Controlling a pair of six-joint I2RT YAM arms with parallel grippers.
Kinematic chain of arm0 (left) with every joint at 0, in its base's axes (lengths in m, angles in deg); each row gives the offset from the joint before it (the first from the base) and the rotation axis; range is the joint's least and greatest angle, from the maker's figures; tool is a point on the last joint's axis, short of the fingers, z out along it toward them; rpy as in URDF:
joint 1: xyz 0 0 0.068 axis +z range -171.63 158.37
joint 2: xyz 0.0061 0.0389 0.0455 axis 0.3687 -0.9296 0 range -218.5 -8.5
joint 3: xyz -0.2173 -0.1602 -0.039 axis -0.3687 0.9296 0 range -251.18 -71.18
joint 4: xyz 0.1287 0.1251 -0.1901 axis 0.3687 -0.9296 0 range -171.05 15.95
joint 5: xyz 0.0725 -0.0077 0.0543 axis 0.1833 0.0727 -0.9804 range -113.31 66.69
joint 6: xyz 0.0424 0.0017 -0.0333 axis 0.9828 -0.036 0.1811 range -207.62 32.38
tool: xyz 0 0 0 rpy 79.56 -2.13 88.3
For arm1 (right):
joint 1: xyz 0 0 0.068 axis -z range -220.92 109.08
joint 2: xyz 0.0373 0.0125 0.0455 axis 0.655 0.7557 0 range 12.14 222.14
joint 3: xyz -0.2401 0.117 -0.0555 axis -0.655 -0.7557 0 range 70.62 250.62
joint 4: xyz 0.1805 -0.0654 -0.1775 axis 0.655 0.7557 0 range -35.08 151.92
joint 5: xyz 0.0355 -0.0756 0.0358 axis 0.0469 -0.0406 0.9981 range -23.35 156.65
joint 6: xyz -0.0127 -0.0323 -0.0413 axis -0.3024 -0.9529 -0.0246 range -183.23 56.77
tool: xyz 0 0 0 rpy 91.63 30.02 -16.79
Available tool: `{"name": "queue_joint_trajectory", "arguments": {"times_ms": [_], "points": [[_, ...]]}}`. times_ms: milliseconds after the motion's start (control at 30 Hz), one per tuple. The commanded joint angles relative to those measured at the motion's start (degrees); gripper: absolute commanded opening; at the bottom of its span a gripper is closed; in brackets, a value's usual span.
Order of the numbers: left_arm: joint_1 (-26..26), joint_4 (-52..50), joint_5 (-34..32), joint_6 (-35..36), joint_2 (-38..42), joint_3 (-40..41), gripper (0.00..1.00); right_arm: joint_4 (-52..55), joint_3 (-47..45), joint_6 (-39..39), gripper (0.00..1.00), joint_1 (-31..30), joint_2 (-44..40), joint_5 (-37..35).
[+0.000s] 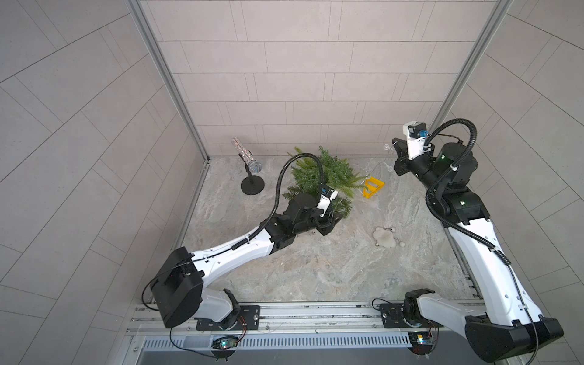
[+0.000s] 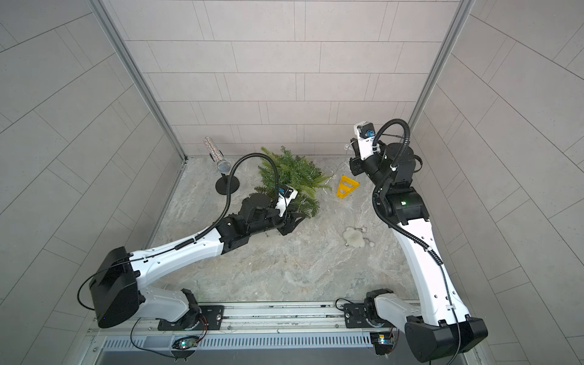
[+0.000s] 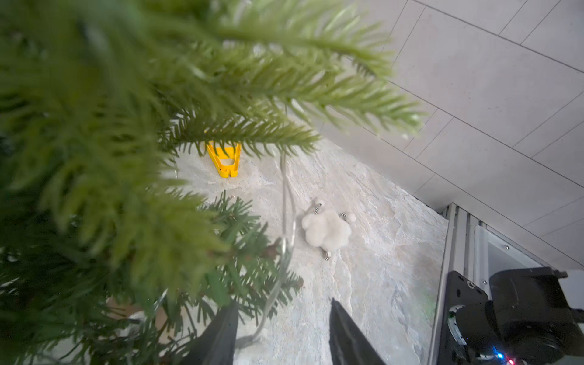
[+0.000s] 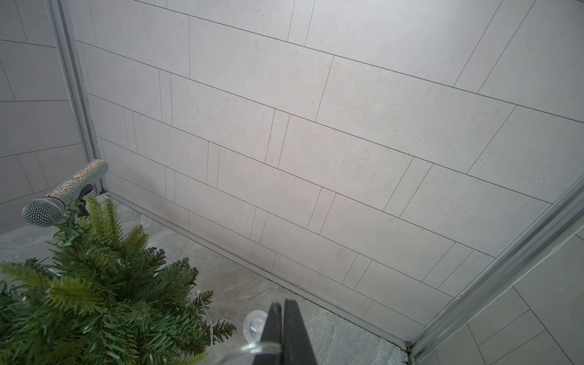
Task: Remove string lights from the small christmas tree
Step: Remove the light string from the Christmas tree.
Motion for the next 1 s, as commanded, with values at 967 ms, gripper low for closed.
{"name": "queue_joint_trajectory", "arguments": {"times_ms": [967], "points": [[-1.11,9.58,-1.77,-2.41,-0.61,3.39,0.37,-1.75,-1.44,1.26,0.0,0.19,-0.54,1.85]]}}
